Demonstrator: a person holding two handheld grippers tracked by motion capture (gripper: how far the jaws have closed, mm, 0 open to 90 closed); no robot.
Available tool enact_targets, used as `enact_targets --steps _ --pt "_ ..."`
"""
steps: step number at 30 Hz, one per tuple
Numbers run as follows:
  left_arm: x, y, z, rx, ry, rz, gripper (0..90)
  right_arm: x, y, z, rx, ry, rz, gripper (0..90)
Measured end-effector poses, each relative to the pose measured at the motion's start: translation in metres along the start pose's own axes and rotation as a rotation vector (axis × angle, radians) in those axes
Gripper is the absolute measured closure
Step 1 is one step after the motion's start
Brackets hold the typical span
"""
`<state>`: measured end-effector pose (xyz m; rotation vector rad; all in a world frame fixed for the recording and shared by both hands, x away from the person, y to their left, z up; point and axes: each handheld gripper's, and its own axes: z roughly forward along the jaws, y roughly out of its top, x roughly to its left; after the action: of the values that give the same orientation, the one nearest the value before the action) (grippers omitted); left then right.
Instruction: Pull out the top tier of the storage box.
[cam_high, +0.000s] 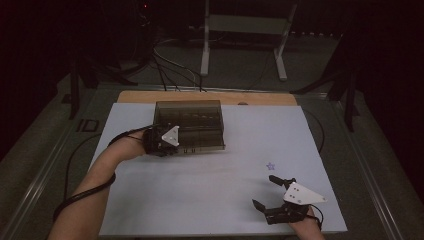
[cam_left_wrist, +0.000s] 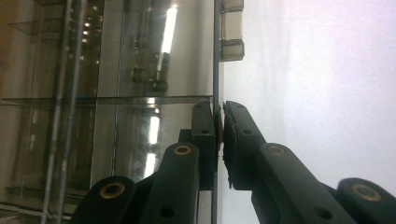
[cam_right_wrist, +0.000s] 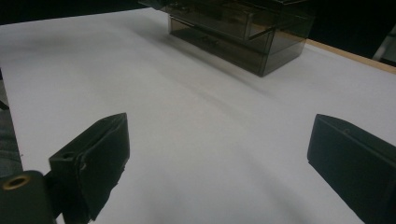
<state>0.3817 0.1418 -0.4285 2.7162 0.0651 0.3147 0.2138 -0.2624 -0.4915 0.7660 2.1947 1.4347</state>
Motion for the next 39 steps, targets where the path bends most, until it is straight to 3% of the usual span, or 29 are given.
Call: enact_targets --steps 14,24,31,36,39 --pt "-0.004 -0.004 0.000 -0.025 0.001 -0.021 83.9 0.000 0.000 0.000 -0.001 -0.001 -0.001 5.7" --pt "-0.002 -0.009 -0.003 -0.031 0.031 -0.033 82.1 0.001 0.000 -0.001 -0.001 -0.002 -0.005 5.7" --pt "-0.003 -0.012 -0.008 -0.060 0.065 -0.073 74.9 0.001 0.000 -0.001 -0.001 -0.002 -0.006 5.7" --pt "-0.004 -0.012 -0.014 -0.087 0.049 -0.103 70.1 0.001 0.001 -0.001 -0.001 -0.002 -0.005 5.7" --pt "-0.005 -0.013 -0.018 -0.129 0.042 -0.146 64.6 0.001 0.001 -0.001 -0.001 -0.003 -0.007 5.7"
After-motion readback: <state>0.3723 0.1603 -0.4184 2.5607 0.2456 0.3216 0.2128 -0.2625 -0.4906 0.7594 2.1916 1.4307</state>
